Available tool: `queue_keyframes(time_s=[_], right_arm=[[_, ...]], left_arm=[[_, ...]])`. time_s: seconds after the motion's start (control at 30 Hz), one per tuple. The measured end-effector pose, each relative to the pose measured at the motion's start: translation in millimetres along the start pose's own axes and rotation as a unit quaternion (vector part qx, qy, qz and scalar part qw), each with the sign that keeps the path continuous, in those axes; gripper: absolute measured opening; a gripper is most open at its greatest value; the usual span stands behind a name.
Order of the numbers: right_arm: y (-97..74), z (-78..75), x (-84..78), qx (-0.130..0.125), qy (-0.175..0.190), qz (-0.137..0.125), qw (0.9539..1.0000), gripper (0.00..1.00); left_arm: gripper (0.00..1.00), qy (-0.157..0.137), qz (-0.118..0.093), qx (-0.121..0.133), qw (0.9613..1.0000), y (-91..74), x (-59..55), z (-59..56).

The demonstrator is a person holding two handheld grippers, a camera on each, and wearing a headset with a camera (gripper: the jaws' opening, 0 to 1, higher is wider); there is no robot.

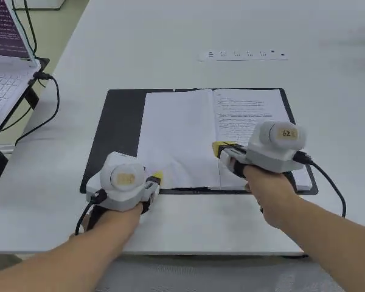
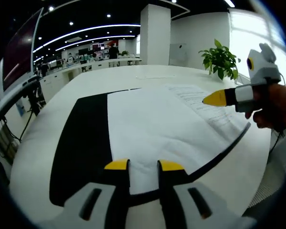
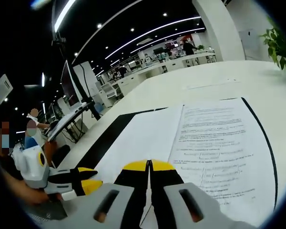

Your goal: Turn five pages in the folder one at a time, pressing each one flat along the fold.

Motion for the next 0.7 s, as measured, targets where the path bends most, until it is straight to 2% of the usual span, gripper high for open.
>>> queue_keyframes(time_s=[0.1,0.23,0.3,0.7], right_arm=[[10.7,-4.5,11.3,-0.002,-0.003,-0.003,1.0,0.0],[28.6,-11.3,29.7,-0.005,-0.004,-0.021,0.9998,0.0],[38.3,-16.1,33.6,-0.009,-0.002,-0.023,0.9997,0.0],[77.4,-35.5,32.2,-0.017,-0.002,-0.001,0.9999,0.0]], left_arm=[[0.22,0.0,-0.003,-0.001,1.0,0.1,1.0,-0.4],[0.22,-0.001,-0.006,-0.003,1.0,0.3,0.7,0.1],[0.22,0.001,-0.006,-0.003,1.0,0.7,0.7,0.6],[0.22,0.0,-0.014,-0.001,0.9999,4.5,0.2,1.8]])
Point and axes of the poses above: the centre of the closed fingertips' face, and the gripper's own axes: y roughly forward along the fingers, z roughly to its left, x roughly out of its top, the point moved 1 cm from there along -y, roughly backward along the fingers, and after that the axes turned 4 degrees about -x, right-handed, at the moved point
